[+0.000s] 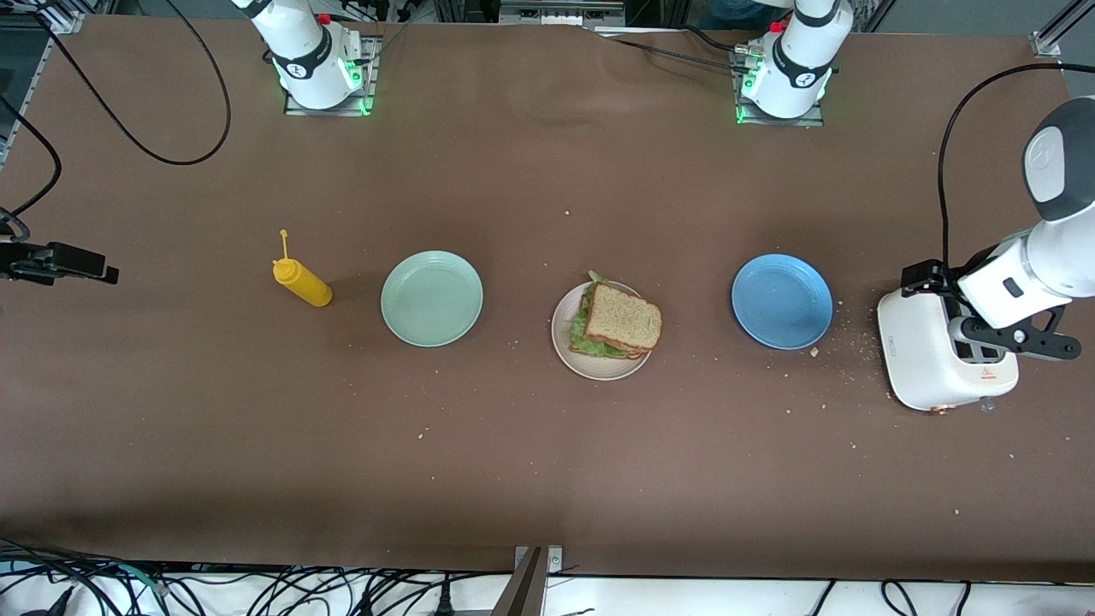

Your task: Make sandwich in beige plate with both arms

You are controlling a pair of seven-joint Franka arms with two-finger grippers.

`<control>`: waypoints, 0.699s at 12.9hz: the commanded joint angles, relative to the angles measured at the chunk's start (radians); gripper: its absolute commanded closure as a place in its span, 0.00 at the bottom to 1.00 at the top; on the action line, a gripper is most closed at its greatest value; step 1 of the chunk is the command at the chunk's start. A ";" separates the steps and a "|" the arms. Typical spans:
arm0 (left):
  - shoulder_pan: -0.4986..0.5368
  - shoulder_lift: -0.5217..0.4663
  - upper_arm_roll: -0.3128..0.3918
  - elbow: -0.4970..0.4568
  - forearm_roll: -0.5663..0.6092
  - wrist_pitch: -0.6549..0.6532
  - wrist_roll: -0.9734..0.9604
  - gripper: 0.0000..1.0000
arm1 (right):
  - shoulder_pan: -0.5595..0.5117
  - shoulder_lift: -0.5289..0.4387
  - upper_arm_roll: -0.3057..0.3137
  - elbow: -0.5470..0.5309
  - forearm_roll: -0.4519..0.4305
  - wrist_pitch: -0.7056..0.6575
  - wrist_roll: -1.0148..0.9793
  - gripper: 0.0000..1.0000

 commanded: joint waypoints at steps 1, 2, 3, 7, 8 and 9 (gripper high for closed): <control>-0.006 -0.009 -0.013 0.023 0.033 -0.052 -0.084 0.00 | 0.030 -0.048 0.012 -0.016 -0.036 -0.035 0.054 0.00; -0.003 -0.032 -0.025 0.016 0.033 -0.055 -0.150 0.00 | 0.054 -0.050 0.012 -0.016 -0.039 -0.035 0.086 0.00; -0.009 -0.063 -0.027 0.000 0.033 -0.066 -0.193 0.00 | 0.076 -0.062 0.012 -0.019 -0.039 -0.042 0.116 0.00; -0.001 -0.256 -0.028 -0.142 0.019 -0.100 -0.190 0.00 | 0.087 -0.166 0.012 -0.159 -0.040 -0.020 0.151 0.00; -0.001 -0.290 -0.030 -0.147 0.019 -0.139 -0.189 0.00 | 0.087 -0.229 0.012 -0.253 -0.040 0.036 0.151 0.00; -0.001 -0.317 -0.030 -0.138 0.016 -0.176 -0.189 0.00 | 0.085 -0.276 0.013 -0.330 -0.039 0.097 0.151 0.00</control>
